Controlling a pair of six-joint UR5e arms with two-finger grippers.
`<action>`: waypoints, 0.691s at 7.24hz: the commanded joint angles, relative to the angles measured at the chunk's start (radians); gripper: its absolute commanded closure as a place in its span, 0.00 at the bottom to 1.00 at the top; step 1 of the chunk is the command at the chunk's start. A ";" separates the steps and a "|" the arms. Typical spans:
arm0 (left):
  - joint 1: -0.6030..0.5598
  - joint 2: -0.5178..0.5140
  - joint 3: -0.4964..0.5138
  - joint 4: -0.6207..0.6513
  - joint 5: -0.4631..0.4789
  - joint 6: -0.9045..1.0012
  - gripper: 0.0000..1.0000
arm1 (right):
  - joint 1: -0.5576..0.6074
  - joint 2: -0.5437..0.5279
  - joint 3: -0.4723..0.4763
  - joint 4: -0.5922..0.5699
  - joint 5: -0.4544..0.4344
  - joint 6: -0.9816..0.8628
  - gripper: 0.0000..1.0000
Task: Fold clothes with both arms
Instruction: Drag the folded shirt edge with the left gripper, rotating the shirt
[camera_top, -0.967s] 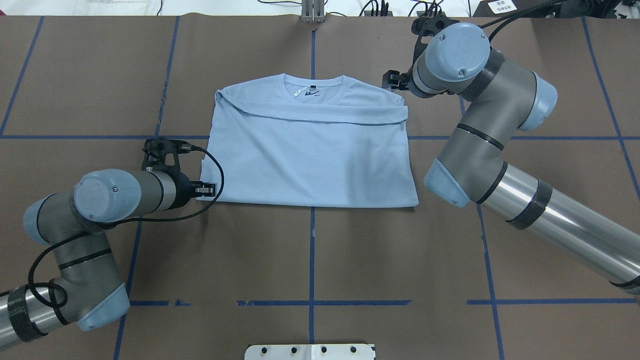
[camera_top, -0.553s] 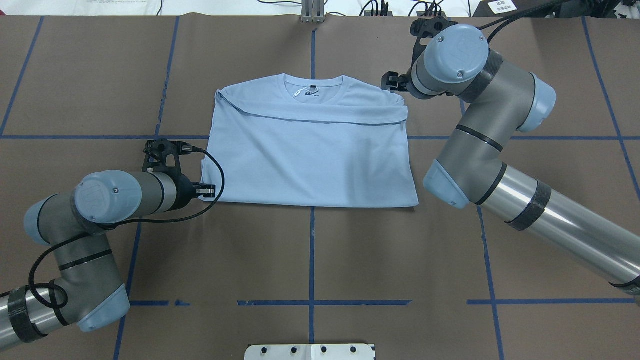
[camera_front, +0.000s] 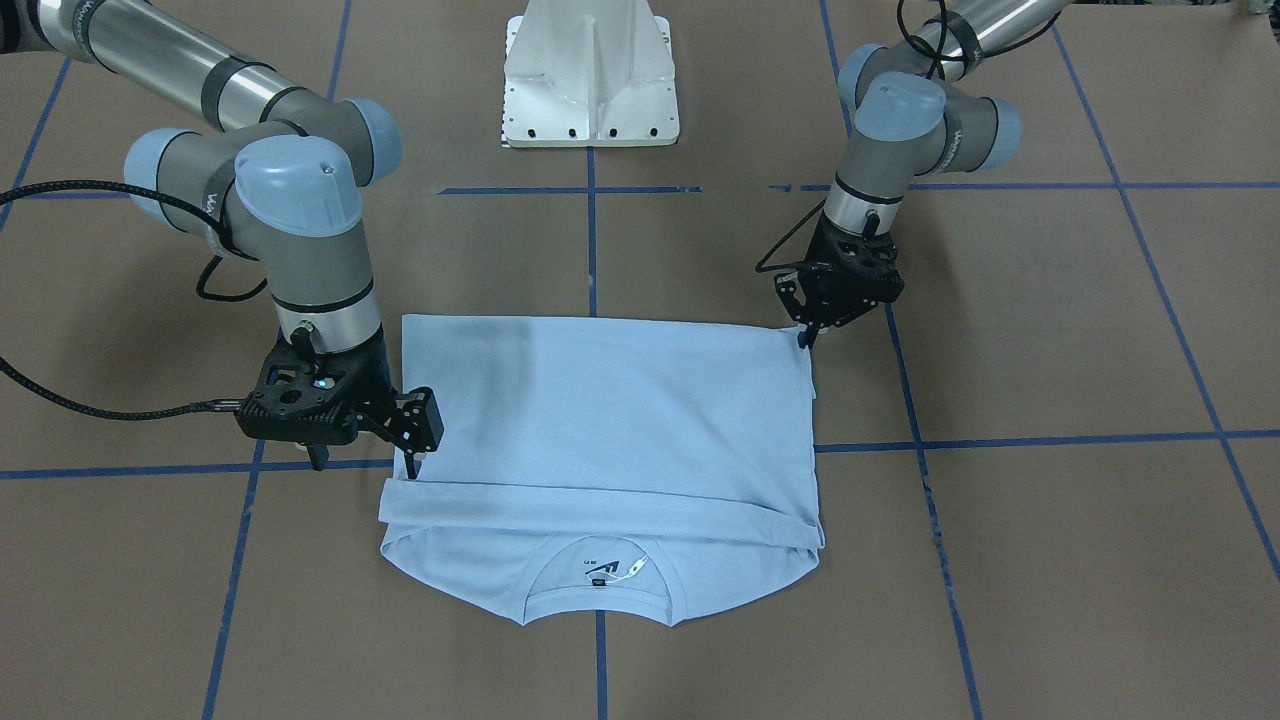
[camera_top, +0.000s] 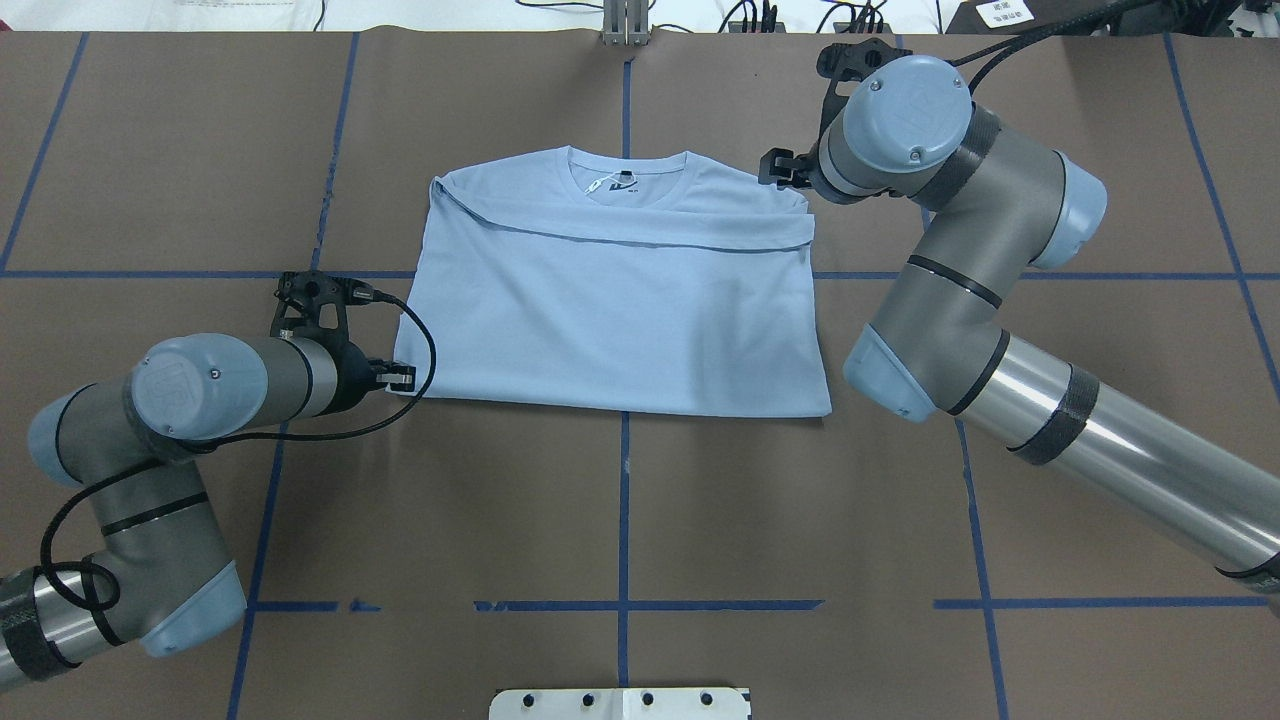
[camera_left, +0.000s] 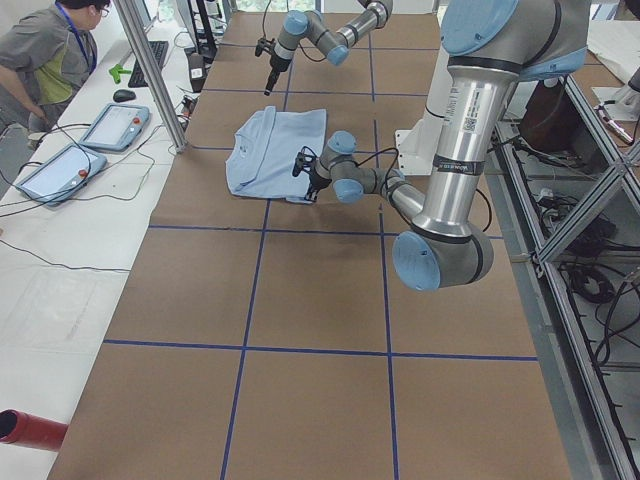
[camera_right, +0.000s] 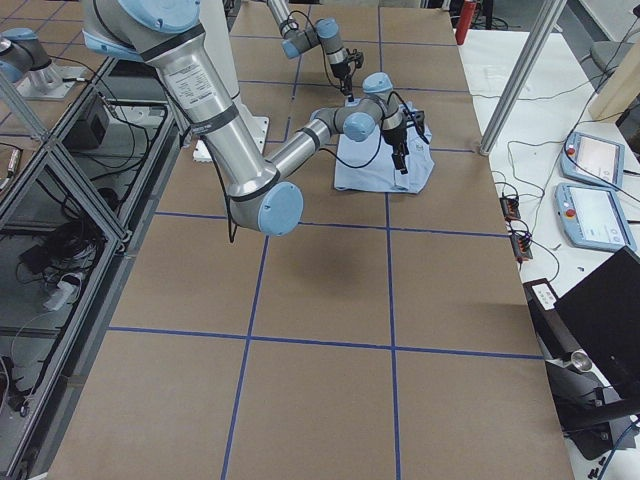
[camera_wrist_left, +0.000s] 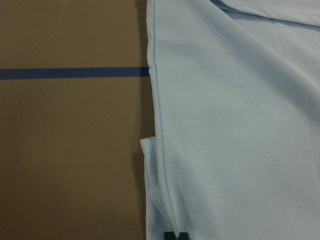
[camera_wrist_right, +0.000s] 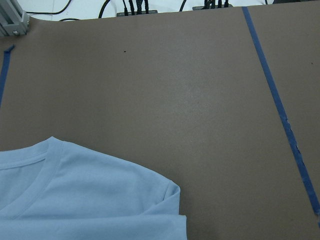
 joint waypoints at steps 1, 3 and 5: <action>-0.133 -0.009 0.093 -0.004 -0.001 0.184 1.00 | -0.001 -0.001 -0.001 0.000 -0.001 -0.002 0.00; -0.272 -0.171 0.311 -0.009 -0.001 0.306 1.00 | -0.001 0.000 0.000 0.000 0.000 0.001 0.00; -0.346 -0.385 0.596 -0.017 0.034 0.363 1.00 | -0.002 0.004 0.002 0.000 0.000 0.003 0.00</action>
